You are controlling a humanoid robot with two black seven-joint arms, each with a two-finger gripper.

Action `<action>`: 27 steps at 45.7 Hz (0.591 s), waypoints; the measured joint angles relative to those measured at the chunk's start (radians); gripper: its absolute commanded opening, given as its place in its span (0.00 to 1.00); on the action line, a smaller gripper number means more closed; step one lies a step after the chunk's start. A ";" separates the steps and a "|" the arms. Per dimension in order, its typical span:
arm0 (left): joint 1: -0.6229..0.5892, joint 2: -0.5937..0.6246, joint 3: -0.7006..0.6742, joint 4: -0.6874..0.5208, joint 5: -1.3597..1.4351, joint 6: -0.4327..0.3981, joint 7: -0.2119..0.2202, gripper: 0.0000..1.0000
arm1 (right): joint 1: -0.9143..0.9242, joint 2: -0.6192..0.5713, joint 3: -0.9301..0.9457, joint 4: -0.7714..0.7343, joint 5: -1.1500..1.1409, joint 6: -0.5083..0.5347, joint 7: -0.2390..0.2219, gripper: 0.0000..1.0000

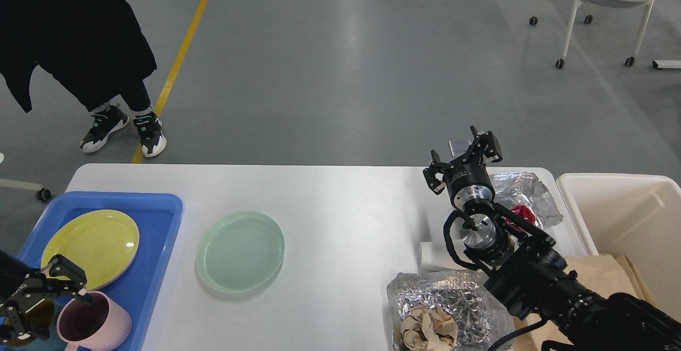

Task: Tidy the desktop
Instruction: 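Open the left gripper and lift it away from the pink cup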

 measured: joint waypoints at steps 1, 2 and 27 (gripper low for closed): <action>-0.015 0.000 0.005 -0.002 0.001 0.000 0.000 0.82 | 0.000 0.000 0.000 0.000 0.000 0.000 0.000 1.00; -0.027 0.000 0.009 -0.004 0.002 0.000 0.000 0.82 | 0.000 0.000 0.000 0.000 0.000 0.000 0.000 1.00; -0.528 -0.140 0.245 0.014 0.011 0.000 -0.003 0.96 | 0.000 0.000 0.000 0.000 0.000 0.000 0.000 1.00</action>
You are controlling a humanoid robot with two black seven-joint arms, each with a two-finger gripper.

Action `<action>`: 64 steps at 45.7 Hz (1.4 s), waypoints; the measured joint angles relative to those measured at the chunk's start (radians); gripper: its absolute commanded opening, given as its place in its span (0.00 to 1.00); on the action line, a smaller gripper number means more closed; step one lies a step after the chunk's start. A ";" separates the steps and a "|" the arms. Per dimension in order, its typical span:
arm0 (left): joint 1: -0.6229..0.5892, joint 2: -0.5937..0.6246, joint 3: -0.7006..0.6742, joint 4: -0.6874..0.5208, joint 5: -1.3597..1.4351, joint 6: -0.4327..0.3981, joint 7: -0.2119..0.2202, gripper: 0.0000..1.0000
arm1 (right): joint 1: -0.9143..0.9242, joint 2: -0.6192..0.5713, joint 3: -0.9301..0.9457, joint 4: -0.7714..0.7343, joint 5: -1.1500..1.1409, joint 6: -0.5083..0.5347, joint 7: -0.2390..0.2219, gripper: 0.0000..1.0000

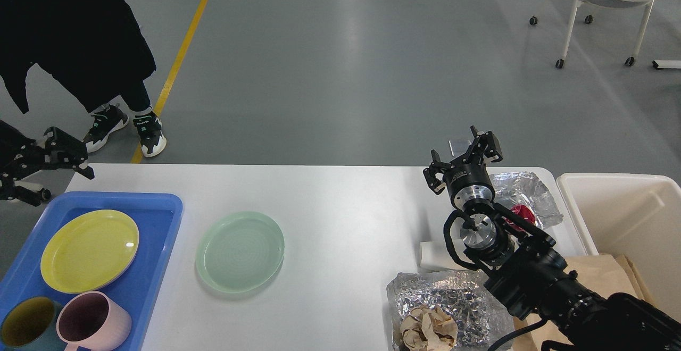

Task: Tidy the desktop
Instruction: 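Open the left gripper and lift it away from the pink cup, then move the left gripper down to the pale green plate's rim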

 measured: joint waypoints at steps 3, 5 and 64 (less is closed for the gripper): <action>-0.045 -0.069 0.056 0.000 0.000 0.000 -0.006 0.96 | 0.000 0.000 0.000 0.000 0.000 0.000 0.000 1.00; -0.070 -0.115 0.085 0.000 0.000 0.000 -0.007 0.96 | 0.000 0.000 0.000 0.000 0.000 0.000 0.000 1.00; 0.136 -0.517 -0.007 0.090 -0.015 0.030 -0.059 0.96 | 0.000 0.000 0.000 0.000 0.000 0.000 0.000 1.00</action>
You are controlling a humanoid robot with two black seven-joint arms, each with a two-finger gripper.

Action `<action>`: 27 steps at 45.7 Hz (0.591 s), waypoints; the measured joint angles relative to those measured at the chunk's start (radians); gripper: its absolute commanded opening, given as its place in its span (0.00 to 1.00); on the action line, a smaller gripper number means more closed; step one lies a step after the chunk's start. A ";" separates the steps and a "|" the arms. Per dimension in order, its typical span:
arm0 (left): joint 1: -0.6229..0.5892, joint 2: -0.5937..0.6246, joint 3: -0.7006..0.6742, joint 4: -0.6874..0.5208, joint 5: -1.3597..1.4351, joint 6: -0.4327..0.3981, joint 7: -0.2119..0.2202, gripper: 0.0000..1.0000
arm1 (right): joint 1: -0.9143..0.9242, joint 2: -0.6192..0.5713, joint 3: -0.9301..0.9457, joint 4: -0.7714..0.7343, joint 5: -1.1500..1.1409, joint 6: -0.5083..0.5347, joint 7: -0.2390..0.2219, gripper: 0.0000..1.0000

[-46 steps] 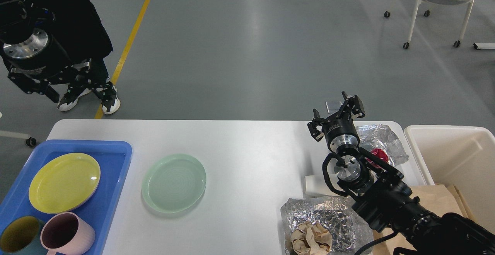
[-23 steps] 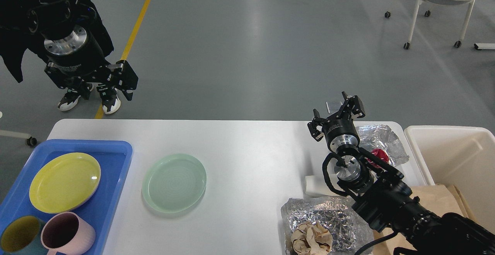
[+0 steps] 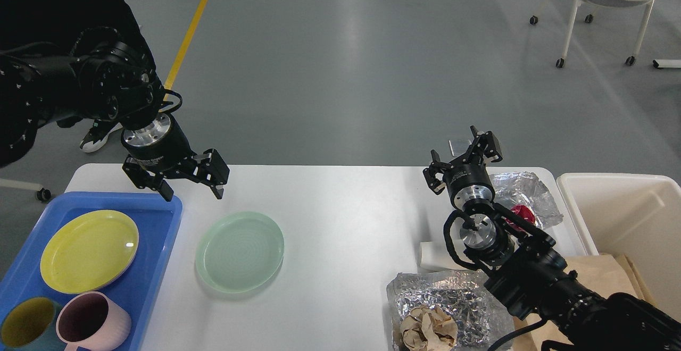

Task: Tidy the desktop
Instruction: 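Move the left gripper down to the pale green plate's rim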

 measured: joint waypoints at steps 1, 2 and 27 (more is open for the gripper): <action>0.010 -0.005 -0.005 0.001 0.000 0.013 0.000 0.96 | 0.000 0.000 0.000 0.000 0.000 0.000 0.000 1.00; 0.020 -0.009 -0.010 0.002 0.000 0.025 0.000 0.96 | 0.000 0.000 0.000 0.000 0.000 0.000 0.000 1.00; 0.241 -0.001 -0.065 0.051 -0.002 0.224 0.116 0.96 | 0.000 0.000 0.000 0.000 0.000 0.000 0.000 1.00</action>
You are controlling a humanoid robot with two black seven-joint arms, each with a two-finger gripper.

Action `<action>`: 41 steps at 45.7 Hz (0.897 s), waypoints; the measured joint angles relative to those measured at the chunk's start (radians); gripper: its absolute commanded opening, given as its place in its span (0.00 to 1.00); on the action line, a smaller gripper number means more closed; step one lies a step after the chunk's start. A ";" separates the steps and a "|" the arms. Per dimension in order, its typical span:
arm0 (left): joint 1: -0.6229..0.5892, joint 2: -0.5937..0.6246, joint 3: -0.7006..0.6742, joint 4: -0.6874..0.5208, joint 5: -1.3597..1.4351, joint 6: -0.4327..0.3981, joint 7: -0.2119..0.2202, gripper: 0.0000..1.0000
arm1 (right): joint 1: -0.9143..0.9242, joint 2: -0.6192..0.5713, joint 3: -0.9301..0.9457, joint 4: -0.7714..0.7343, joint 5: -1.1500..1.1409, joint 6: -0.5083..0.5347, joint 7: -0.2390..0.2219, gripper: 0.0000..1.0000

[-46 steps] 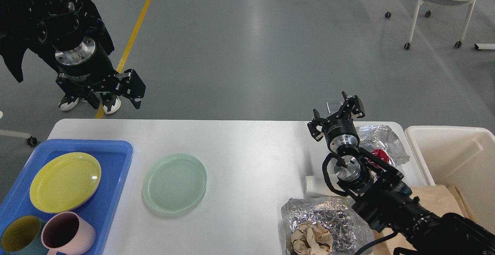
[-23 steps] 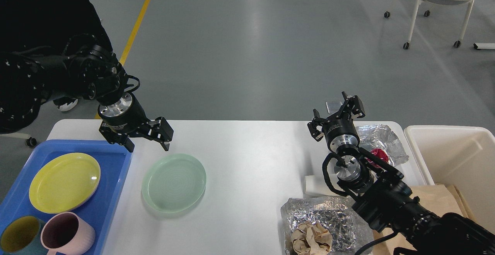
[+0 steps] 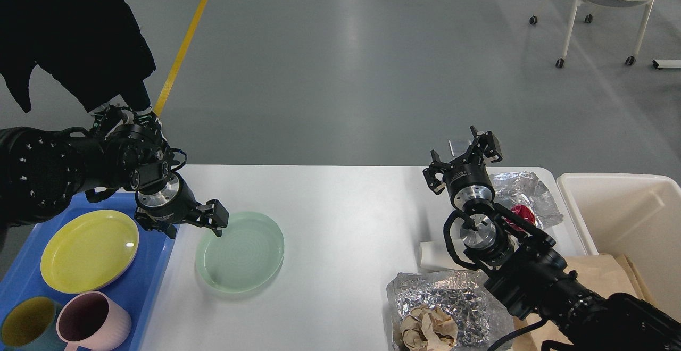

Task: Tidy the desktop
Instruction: 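Move the left gripper down to the pale green plate's rim, then grasp the pale green plate rim with the left gripper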

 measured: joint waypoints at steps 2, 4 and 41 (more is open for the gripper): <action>0.012 0.000 -0.005 0.003 0.000 0.001 0.008 0.96 | 0.000 0.000 0.000 0.000 0.000 0.000 0.000 1.00; 0.028 0.000 -0.010 0.010 0.000 0.001 0.012 0.95 | 0.000 0.000 0.000 0.000 0.000 0.000 0.000 1.00; 0.197 0.011 -0.147 0.101 0.000 0.133 0.118 0.90 | 0.000 0.000 0.000 0.000 0.000 0.000 0.000 1.00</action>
